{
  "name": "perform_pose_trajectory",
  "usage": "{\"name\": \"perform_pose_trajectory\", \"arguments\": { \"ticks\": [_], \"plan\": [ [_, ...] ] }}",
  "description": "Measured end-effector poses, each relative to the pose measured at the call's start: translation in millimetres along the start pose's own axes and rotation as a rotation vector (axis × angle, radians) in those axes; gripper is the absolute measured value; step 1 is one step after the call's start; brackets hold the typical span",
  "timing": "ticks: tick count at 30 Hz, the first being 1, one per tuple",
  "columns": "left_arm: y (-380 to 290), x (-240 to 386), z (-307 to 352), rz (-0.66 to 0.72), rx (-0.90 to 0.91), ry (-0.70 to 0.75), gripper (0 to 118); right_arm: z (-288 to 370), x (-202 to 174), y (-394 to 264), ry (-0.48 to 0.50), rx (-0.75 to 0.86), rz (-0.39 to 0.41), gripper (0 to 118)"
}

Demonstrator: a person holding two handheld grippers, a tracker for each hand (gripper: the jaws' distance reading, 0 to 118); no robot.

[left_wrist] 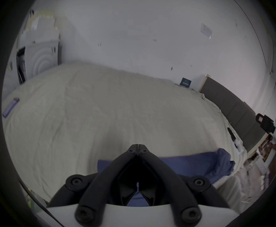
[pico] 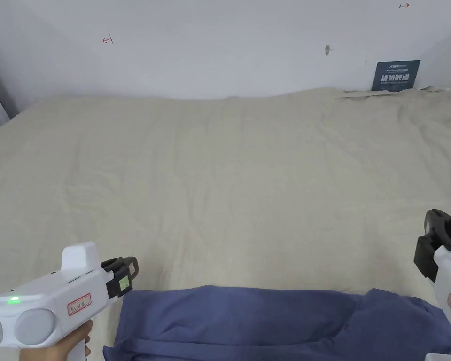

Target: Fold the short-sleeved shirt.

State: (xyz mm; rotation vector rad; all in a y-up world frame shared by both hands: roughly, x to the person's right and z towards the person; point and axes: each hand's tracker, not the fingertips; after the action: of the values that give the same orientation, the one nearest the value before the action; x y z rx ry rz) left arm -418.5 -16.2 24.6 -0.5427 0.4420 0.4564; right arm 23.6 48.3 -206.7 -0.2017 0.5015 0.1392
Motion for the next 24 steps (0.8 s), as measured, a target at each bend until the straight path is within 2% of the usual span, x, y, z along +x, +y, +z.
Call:
{"name": "perform_pose_trajectory", "arguments": {
  "ticks": [4, 5, 6, 7, 8, 9, 11, 17, 24],
  "plan": [
    [-4, -31, -18, 0.065, -0.13, -0.053, 0, -1, -3, 1, -0.004, -0.012, 0.009, 0],
    [-5, -37, -23, 0.08, -0.167, -0.061, 3, -2, -3, 1, -0.004, -0.016, 0.011, 0],
    [-9, -44, -26, 0.099, -0.185, -0.057, 11, -3, -4, 0, -0.005, -0.02, 0.014, 0],
    [-10, -51, -31, 0.114, -0.213, -0.059, 24, -4, -4, 0, -0.008, -0.023, 0.017, 0],
    [-12, -57, -36, 0.128, -0.24, -0.06, 50, -4, -5, 0, -0.009, -0.026, 0.018, 0],
    [-14, -62, -42, 0.144, -0.276, -0.067, 67, -5, -5, -1, -0.011, -0.031, 0.018, 0],
    [-21, -71, -50, 0.149, -0.312, -0.05, 79, -8, -8, -2, -0.016, -0.043, 0.02, 0],
    [-38, -92, -74, 0.183, -0.392, -0.051, 89, -13, -9, -6, -0.021, -0.074, 0.007, 0],
    [-49, -98, -87, 0.163, -0.4, -0.036, 86, -17, -9, -9, -0.02, -0.103, 0.01, 0]
  ]
}}
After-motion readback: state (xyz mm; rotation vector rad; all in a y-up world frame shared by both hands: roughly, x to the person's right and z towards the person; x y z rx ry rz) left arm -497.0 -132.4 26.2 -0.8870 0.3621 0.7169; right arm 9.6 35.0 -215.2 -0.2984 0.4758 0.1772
